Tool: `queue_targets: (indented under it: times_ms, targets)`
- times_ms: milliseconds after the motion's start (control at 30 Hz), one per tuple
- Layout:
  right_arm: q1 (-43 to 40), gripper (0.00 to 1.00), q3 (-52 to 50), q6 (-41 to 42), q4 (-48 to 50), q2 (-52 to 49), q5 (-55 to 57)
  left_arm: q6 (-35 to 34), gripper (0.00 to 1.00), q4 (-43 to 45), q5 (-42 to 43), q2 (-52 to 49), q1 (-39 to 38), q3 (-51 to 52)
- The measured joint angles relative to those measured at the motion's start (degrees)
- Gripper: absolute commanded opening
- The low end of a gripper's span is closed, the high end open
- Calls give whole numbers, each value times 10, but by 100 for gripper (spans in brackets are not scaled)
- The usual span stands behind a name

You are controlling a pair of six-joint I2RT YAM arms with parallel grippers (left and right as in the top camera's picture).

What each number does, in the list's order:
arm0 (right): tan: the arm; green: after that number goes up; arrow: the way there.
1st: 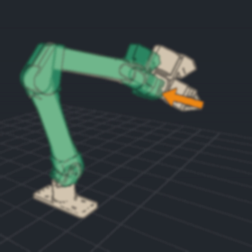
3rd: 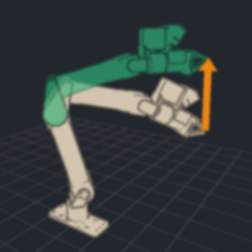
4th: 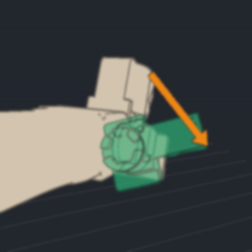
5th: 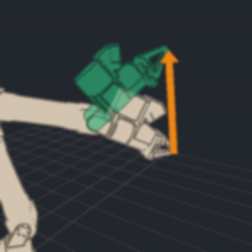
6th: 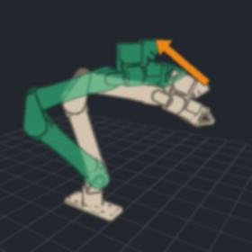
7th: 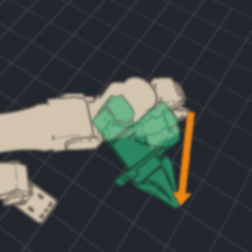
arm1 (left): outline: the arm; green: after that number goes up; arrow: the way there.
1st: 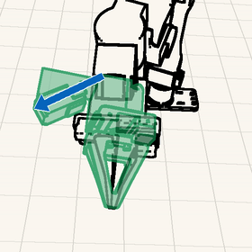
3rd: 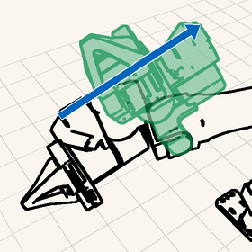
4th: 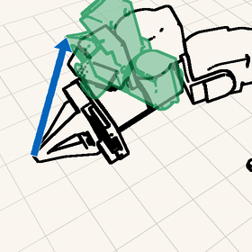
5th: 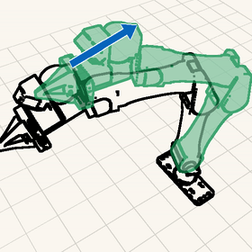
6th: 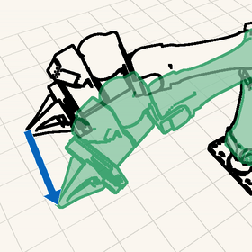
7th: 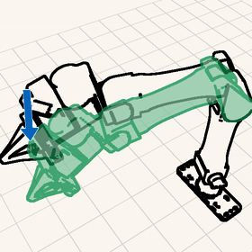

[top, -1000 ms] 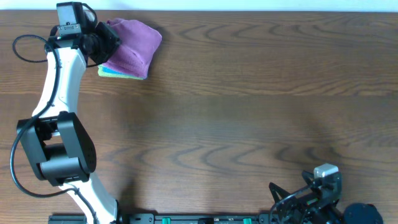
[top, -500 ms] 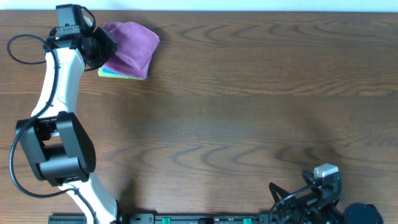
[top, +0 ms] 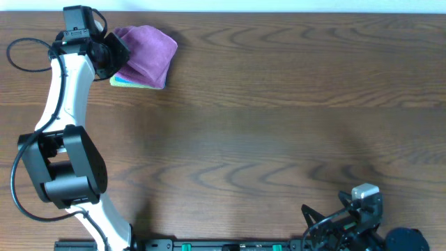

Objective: Fold the cloth
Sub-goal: 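Lower the cloth onto the stack and open the left gripper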

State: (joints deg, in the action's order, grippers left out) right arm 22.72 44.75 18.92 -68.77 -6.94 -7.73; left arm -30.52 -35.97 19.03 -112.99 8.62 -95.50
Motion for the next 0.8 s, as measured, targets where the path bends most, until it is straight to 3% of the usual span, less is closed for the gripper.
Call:
queue_targets:
  times_ms: [300,633,800]
  targets:
    - [0,99,0,0,0,0,0,23,36,-1,-15,0,0,0]
    - [0,99,0,0,0,0,0,23,37,-1,-19,0,15,0]
    - [0,99,0,0,0,0,0,23,34,-2,-17,0,28,0]
